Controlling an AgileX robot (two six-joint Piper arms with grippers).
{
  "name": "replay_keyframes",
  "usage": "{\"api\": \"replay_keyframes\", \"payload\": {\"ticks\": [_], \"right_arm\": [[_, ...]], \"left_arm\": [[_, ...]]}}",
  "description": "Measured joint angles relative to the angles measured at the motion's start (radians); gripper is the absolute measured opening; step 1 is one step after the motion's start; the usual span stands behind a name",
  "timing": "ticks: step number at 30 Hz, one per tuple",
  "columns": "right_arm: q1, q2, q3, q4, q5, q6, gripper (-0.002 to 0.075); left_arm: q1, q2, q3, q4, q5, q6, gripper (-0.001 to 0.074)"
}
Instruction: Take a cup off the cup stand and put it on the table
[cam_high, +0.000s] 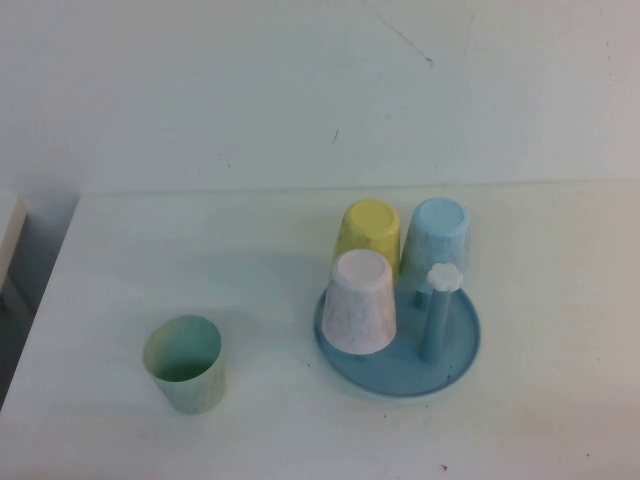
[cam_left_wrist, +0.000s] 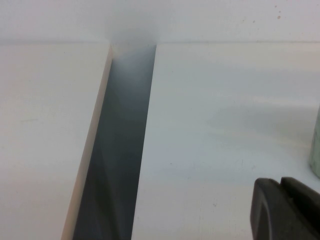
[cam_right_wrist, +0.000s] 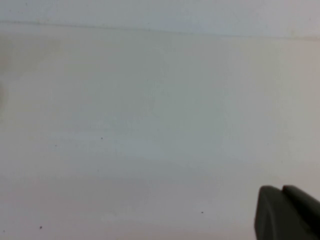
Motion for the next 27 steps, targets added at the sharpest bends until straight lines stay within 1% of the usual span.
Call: {"api": "replay_keyframes", "payload": {"ticks": [23,25,27], "right_arm": [[0.000,0.000,0.000,0.000,0.000,0.000,-0.0003],[0.000,0.000,0.000,0.000,0.000,0.000,-0.0003],[0.000,0.000,0.000,0.000,0.000,0.000,-0.0003]], "left_arm": [[0.000,0.000,0.000,-0.003,0.000,0.000,-0.0003],[0.000,0.000,0.000,-0.036,0.000,0.000,-0.0003],[0.000,0.000,0.000,-0.124,0.000,0.000,-0.0003]]}}
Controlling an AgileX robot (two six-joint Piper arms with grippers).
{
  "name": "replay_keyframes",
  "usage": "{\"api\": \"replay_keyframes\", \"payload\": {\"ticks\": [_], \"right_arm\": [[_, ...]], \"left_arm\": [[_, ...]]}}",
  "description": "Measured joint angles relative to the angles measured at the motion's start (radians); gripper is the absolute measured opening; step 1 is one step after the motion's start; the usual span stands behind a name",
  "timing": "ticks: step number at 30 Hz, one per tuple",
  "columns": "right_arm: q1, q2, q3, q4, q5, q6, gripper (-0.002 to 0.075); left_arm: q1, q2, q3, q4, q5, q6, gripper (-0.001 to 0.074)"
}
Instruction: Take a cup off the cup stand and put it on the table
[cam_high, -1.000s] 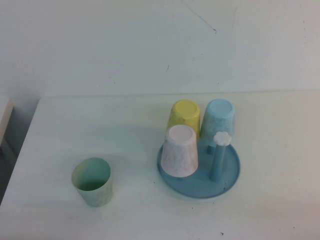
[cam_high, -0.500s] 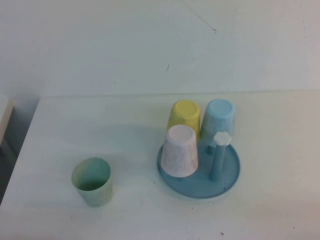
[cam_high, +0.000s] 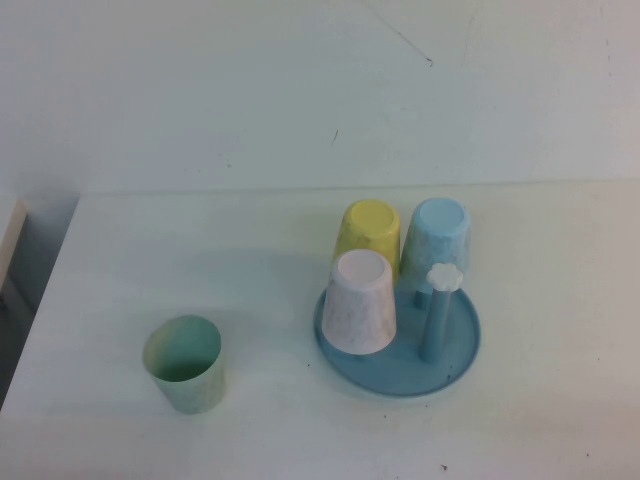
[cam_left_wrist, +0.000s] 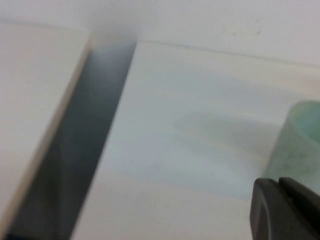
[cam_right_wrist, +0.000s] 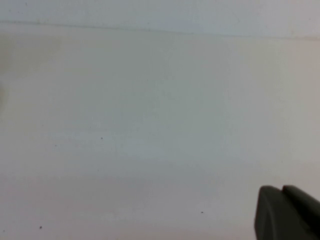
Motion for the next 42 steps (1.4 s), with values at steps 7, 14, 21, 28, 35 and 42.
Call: {"api": "replay_keyframes", "payload": {"ticks": [7,14,21,28,35,42], "right_arm": [[0.000,0.000,0.000,0.000,0.000,0.000,-0.0003],[0.000,0.000,0.000,0.000,0.000,0.000,-0.0003],[0.000,0.000,0.000,0.000,0.000,0.000,-0.0003],[0.000,0.000,0.000,0.000,0.000,0.000,-0.0003],[0.000,0.000,0.000,0.000,0.000,0.000,-0.0003],[0.000,0.000,0.000,0.000,0.000,0.000,-0.0003]], "left_arm": [[0.000,0.000,0.004,-0.640,-0.115,0.000,-0.0003],[0.000,0.000,0.004,-0.872,-0.210,0.041,-0.0003],[0.000,0.000,0.004,-0.921,-0.239,0.064,-0.0003],[0.000,0.018,-0.072,-0.864,0.001,0.265,-0.0002],[0.000,0.269,-0.427,-0.458,0.309,0.393,-0.0002],[0.000,0.566,-0.692,-0.389,0.446,0.675,-0.0002]]}}
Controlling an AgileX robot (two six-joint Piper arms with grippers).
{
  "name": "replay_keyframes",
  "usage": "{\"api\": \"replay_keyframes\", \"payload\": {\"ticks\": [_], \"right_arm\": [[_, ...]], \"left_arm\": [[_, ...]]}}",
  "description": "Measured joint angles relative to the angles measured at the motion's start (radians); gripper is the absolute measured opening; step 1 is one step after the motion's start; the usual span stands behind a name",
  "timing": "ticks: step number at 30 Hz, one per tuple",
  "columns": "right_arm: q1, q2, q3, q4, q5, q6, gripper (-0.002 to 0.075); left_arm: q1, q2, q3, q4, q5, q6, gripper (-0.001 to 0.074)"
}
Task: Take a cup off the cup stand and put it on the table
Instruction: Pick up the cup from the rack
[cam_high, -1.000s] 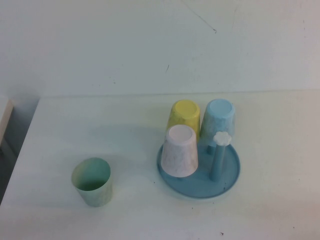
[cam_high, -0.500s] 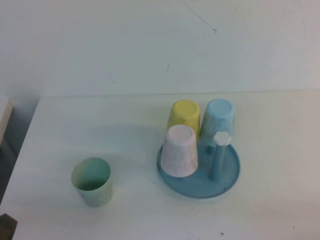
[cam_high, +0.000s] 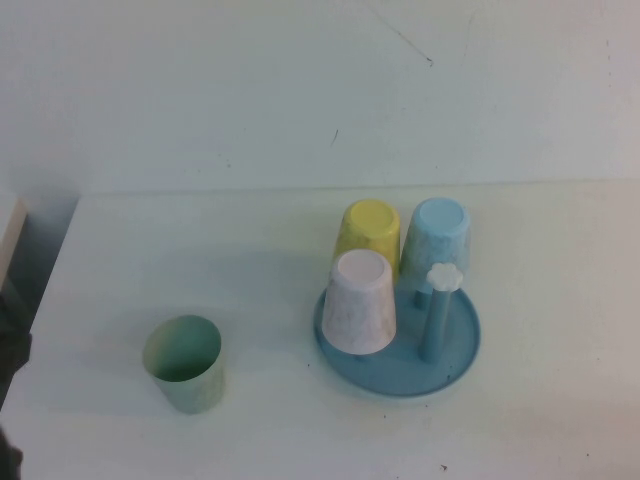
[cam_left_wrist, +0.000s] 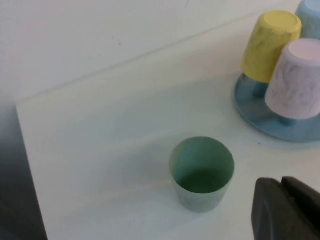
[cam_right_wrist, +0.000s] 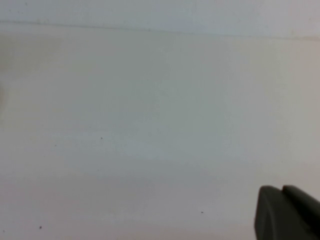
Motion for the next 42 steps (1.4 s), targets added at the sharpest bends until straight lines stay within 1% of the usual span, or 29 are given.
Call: {"api": "replay_keyframes", "payload": {"ticks": [6,9,12,14,20,23,26,29,30,31,33,35,37,39,41,42], "right_arm": [[0.000,0.000,0.000,0.000,0.000,0.000,-0.0003],[0.000,0.000,0.000,0.000,0.000,0.000,-0.0003],[0.000,0.000,0.000,0.000,0.000,0.000,-0.0003],[0.000,0.000,0.000,0.000,0.000,0.000,-0.0003],[0.000,0.000,0.000,0.000,0.000,0.000,-0.0003],[0.000,0.000,0.000,0.000,0.000,0.000,-0.0003],[0.000,0.000,0.000,0.000,0.000,0.000,-0.0003],[0.000,0.000,0.000,0.000,0.000,0.000,-0.0003],[0.000,0.000,0.000,0.000,0.000,0.000,-0.0003],[0.000,0.000,0.000,0.000,0.000,0.000,-0.0003],[0.000,0.000,0.000,0.000,0.000,0.000,-0.0003],[0.000,0.000,0.000,0.000,0.000,0.000,-0.0003],[0.000,0.000,0.000,0.000,0.000,0.000,-0.0003],[0.000,0.000,0.000,0.000,0.000,0.000,-0.0003],[0.000,0.000,0.000,0.000,0.000,0.000,-0.0003],[0.000,0.000,0.000,0.000,0.000,0.000,-0.0003]], "left_arm": [[-0.002,0.272,-0.172,-0.018,0.129,0.068,-0.0002],[-0.034,0.370,-0.229,-0.034,0.137,0.101,-0.0002],[-0.110,0.455,-0.284,-0.011,0.120,0.096,-0.0002],[-0.186,0.511,-0.327,0.041,0.113,0.046,-0.0002],[-0.395,0.683,-0.464,0.293,0.125,-0.137,-0.0002],[-0.480,0.774,-0.552,0.422,0.164,-0.240,-0.0002],[-0.541,0.862,-0.646,0.536,0.208,-0.349,-0.0002],[-0.562,0.940,-0.729,0.569,0.262,-0.422,0.0006],[-0.568,0.968,-0.758,0.574,0.284,-0.434,0.0022],[-0.570,0.989,-0.780,0.578,0.301,-0.439,0.0039],[-0.578,1.040,-0.829,0.575,0.333,-0.446,0.0111],[-0.580,1.081,-0.868,0.568,0.349,-0.449,0.0234],[-0.580,1.113,-0.900,0.566,0.353,-0.449,0.0380],[-0.580,1.148,-0.940,0.561,0.355,-0.471,0.0542],[-0.580,1.181,-0.983,0.540,0.366,-0.507,0.0624],[-0.580,1.199,-1.009,0.518,0.374,-0.519,0.0648]]}}
